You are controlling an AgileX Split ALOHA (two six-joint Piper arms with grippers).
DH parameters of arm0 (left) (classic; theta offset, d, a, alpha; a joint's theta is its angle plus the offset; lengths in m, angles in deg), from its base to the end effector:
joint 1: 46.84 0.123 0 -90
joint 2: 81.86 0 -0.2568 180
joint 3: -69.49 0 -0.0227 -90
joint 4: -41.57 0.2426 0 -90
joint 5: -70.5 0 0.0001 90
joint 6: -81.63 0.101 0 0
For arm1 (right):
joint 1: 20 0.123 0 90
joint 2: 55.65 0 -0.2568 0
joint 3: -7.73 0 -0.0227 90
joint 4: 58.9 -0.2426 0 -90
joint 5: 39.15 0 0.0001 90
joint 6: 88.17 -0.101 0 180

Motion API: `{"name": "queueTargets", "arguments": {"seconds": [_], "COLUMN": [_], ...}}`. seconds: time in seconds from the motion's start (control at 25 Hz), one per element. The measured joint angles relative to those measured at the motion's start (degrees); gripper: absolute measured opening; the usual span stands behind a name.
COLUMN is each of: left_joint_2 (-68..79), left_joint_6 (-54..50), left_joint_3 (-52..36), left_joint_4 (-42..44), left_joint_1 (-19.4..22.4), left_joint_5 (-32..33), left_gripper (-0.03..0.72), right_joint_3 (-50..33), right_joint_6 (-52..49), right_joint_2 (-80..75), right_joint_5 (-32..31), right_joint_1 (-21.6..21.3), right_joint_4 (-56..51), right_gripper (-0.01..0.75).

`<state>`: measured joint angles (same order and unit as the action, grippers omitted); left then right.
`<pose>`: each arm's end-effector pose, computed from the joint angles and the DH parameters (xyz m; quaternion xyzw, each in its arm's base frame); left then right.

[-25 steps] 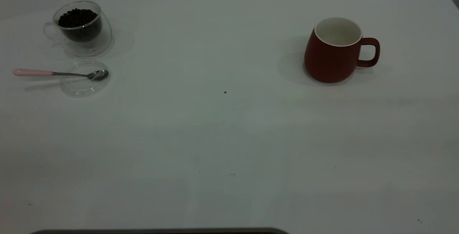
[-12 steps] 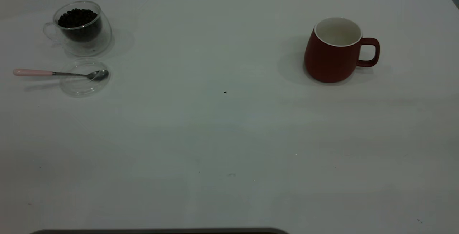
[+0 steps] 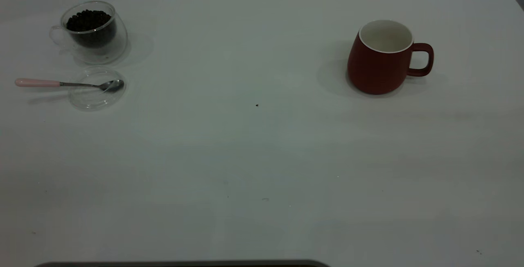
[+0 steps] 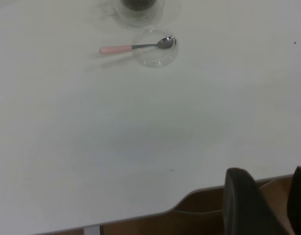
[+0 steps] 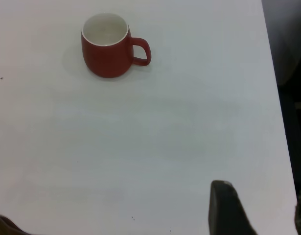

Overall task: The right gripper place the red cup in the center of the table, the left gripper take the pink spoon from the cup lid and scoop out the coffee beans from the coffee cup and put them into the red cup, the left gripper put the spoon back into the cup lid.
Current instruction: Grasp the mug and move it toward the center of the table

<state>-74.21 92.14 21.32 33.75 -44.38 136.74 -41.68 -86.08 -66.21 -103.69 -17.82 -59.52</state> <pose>0.0190 -0.0118 0.2593 0.0674 0.8702 -0.0129 0.4878 0.0293 0.0021 0.2538 -0.0332 0.8844 0.0058 0.4655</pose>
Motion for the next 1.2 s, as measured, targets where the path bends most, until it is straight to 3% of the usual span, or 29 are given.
{"name": "queueTargets", "arguments": {"seconds": [1.04,1.2], "left_joint_2": [0.0,0.0], "left_joint_6": [0.0,0.0], "left_joint_3": [0.0,0.0], "left_joint_4": [0.0,0.0], "left_joint_1": [0.0,0.0], "left_joint_5": [0.0,0.0], "left_gripper": [0.277,0.277], "right_joint_3": [0.7,3.8], "right_joint_6": [2.6,2.7], "right_joint_2": [-1.4,-9.9], "right_joint_5": [1.1,3.4], "right_joint_1": [0.0,0.0], "right_joint_4": [2.1,3.7], "right_gripper": [0.375,0.43]}}
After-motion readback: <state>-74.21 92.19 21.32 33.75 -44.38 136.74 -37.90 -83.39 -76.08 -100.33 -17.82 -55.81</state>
